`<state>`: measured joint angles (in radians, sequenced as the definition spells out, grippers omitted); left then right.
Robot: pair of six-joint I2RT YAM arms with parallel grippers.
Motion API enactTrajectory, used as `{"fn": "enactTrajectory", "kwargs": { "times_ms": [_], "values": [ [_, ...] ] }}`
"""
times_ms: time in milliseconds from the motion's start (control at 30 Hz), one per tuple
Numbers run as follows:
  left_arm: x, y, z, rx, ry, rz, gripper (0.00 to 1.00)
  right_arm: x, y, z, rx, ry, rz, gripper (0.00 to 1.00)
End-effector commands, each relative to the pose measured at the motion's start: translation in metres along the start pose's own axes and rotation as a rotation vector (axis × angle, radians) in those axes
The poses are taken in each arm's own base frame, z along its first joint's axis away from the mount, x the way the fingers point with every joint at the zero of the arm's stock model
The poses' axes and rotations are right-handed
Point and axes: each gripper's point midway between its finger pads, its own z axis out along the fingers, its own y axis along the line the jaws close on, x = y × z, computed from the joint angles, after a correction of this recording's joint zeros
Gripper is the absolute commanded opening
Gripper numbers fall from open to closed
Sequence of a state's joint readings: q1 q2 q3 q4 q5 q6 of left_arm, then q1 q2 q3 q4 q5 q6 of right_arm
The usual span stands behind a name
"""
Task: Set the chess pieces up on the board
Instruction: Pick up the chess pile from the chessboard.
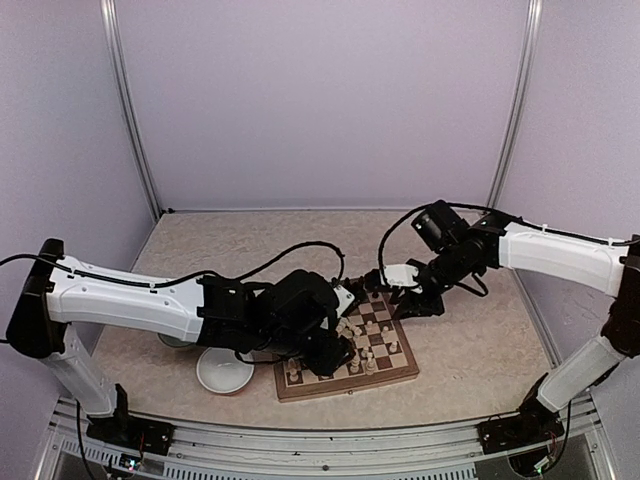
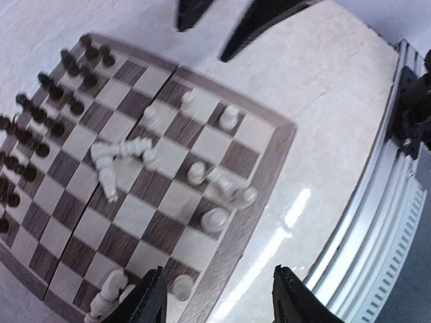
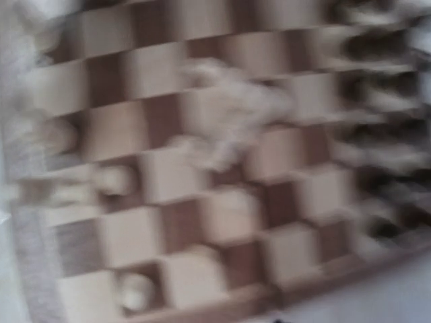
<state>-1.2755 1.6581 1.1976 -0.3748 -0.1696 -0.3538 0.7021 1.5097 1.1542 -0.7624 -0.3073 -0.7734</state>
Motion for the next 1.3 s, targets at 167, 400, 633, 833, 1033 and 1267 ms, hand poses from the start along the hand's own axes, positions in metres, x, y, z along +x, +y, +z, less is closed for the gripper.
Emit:
{"fn": "enactTrajectory", "kwargs": {
  "times_ms": [167,400,633,833,1033,1267],
  "values": [
    [-0.018,-0.027,0.035,-0.082,0.055,0.093,0.50,0.021,-0.078,-0.078,0.349,-0.234,0.292,0.44],
    [-0.009,-0.028,0.058,-0.120,0.141,0.112,0.51,0.047,-0.094,-0.092,0.451,-0.250,0.368,0.47],
    [-0.002,-0.030,0.072,-0.114,0.181,0.115,0.48,0.054,-0.095,-0.086,0.446,-0.253,0.389,0.47],
    [0.003,-0.031,0.082,-0.105,0.212,0.118,0.42,0.055,-0.093,-0.083,0.437,-0.250,0.383,0.46],
    [0.004,-0.031,0.086,-0.093,0.225,0.122,0.38,0.058,-0.092,-0.080,0.429,-0.245,0.381,0.46],
    [0.008,-0.031,0.090,-0.081,0.246,0.132,0.33,0.058,-0.091,-0.076,0.415,-0.242,0.382,0.46]
  ]
}}
